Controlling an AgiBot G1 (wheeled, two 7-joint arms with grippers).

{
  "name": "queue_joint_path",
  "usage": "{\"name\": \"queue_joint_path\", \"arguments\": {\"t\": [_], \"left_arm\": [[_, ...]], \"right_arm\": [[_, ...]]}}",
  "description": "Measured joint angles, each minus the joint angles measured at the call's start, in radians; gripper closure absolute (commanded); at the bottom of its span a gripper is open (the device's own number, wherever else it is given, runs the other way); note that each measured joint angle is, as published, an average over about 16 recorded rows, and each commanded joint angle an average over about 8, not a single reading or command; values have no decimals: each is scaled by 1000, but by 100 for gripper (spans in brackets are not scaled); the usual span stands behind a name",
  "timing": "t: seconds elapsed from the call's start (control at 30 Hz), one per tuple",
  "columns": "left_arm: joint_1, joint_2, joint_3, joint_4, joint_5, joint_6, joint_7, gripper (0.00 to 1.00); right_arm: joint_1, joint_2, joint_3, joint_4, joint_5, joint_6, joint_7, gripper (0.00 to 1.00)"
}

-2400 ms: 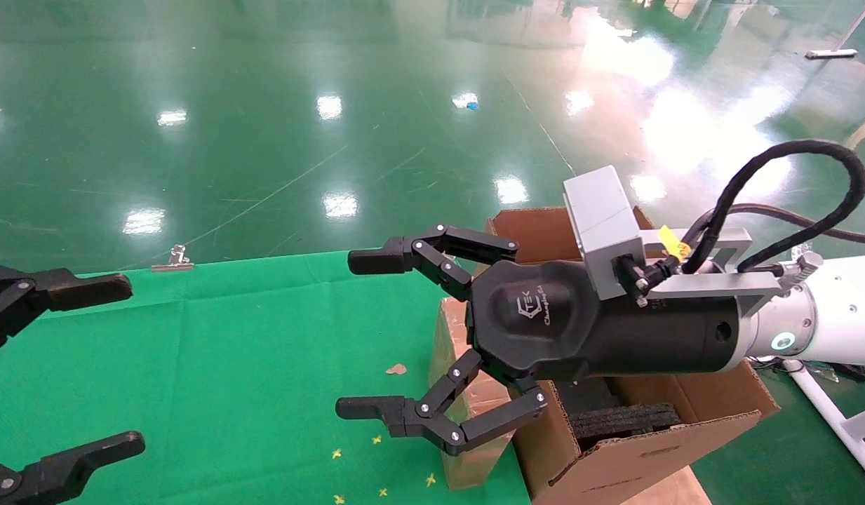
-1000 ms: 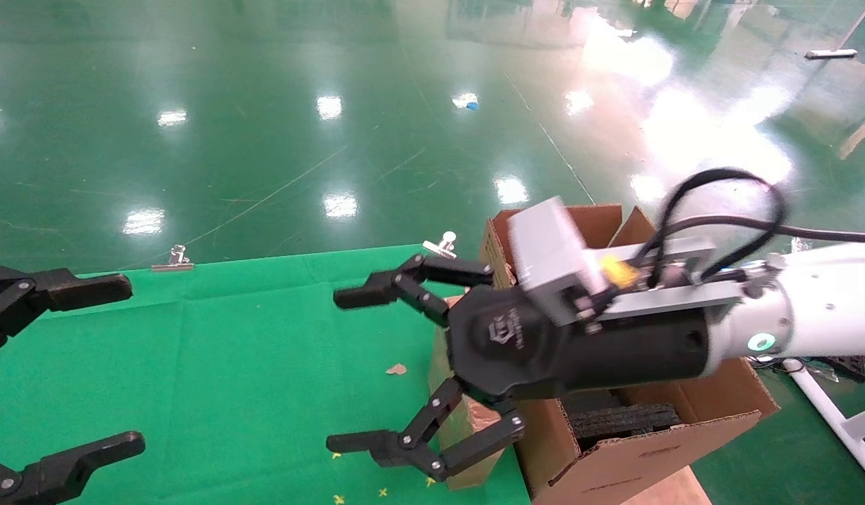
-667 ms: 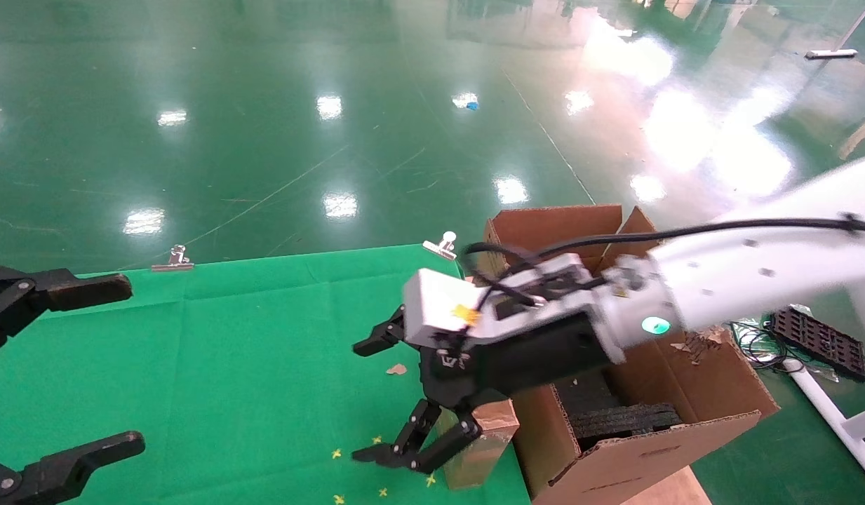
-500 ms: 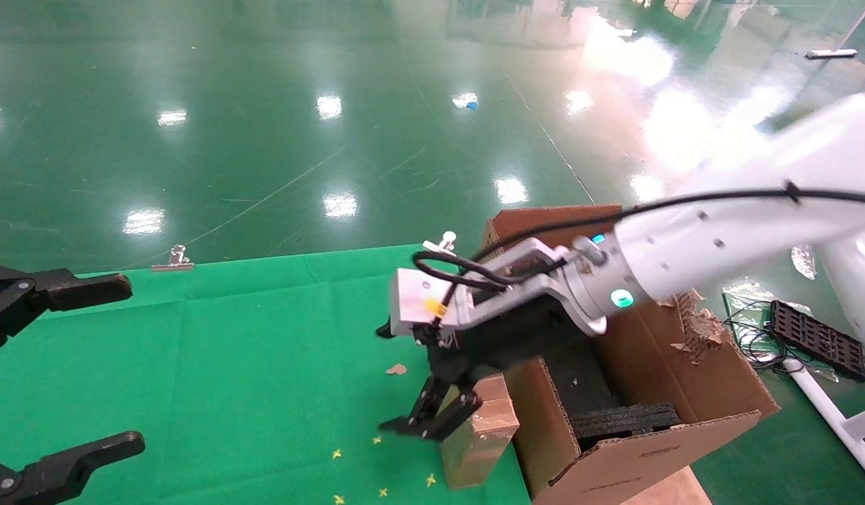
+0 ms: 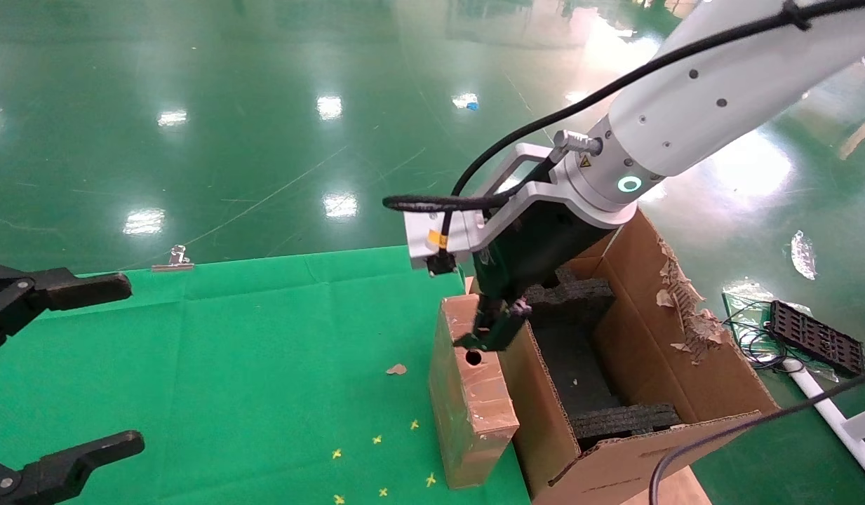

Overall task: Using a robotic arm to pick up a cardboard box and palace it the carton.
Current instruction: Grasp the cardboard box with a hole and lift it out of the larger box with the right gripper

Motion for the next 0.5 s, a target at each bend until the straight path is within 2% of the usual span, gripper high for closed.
{"name": "queue_joint_path", "arguments": {"t": [0.27,0.5], "left_arm": [[0,0,1,0,0,0,0,0],[0,0,1,0,-1,0,1,0]], "right_arm": [[114,-40,-235,-29,85,11,24,0],[136,-73,-338,-70,127,25,28,0]]}}
